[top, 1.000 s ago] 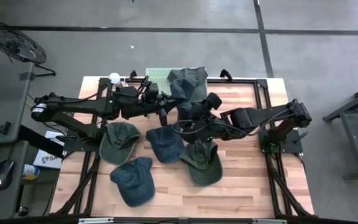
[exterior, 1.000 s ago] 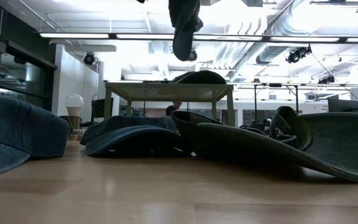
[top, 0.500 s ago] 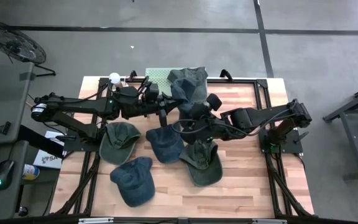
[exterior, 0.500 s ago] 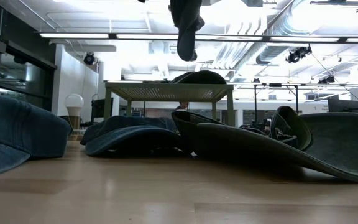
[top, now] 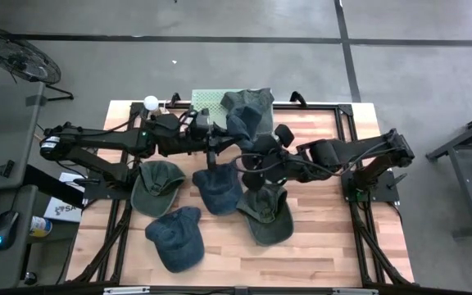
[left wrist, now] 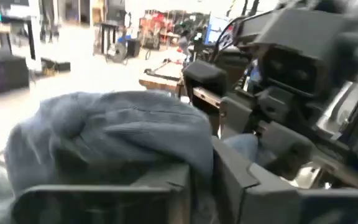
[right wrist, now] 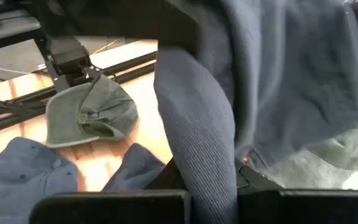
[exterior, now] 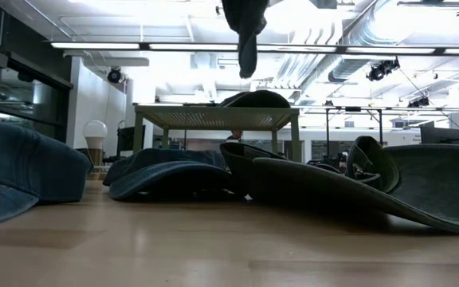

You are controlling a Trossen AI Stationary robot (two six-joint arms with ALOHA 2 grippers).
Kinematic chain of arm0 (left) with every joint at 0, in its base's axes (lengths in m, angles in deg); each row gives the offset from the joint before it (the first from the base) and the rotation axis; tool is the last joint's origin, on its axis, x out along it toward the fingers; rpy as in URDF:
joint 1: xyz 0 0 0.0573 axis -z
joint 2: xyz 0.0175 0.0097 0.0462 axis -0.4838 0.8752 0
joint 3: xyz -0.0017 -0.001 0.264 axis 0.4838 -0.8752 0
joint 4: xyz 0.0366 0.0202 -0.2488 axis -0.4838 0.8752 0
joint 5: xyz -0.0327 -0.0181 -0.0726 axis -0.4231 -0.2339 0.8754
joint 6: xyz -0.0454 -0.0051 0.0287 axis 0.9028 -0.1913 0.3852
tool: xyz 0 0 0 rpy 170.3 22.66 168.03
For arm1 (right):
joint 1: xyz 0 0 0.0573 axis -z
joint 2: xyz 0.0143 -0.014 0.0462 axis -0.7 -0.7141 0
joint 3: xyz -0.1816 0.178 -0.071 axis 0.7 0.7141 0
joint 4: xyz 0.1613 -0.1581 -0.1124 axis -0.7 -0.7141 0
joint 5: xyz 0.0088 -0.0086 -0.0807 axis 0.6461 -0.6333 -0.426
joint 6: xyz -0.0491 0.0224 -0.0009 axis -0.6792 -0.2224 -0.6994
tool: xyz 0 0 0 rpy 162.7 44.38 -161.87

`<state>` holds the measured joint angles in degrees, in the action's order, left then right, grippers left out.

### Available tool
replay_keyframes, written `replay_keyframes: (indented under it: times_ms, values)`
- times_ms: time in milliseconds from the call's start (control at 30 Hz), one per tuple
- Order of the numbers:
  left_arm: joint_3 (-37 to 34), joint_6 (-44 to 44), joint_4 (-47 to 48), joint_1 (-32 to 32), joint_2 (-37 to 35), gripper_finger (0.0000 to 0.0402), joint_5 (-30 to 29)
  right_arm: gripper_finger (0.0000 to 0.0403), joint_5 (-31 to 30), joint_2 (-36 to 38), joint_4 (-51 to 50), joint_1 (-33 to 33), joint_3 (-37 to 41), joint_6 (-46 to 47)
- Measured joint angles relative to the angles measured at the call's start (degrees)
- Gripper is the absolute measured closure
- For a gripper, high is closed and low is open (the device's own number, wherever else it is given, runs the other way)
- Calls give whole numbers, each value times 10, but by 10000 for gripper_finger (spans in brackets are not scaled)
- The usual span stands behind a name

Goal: Pick & Place hat
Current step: Put the right blue cap on the shelf

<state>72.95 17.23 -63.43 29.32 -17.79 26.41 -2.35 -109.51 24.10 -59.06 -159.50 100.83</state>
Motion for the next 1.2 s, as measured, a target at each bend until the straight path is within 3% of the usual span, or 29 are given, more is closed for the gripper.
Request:
replay_keyframes:
  times_ms: [200, 367, 533, 700, 833, 1200]
  values:
    - [0, -99, 3, 0, -56, 261, -10, 395, 54, 30, -20, 0, 0, 9]
    - [0, -133, 51, 0, -111, 221, -15, 395, 125, 53, -5, 0, 0, -33]
    - [0, -128, 116, 0, -139, 217, -12, 395, 188, 77, 44, 4, 0, -90]
    - [0, -126, 146, 0, -140, 216, 33, 395, 307, 98, 132, 16, 0, -164]
    - [0, -127, 140, 0, -136, 216, 65, 395, 365, 108, 155, 25, 0, -198]
    - [0, -86, 128, 0, -131, 216, 71, 395, 346, 127, 156, 59, 0, -227]
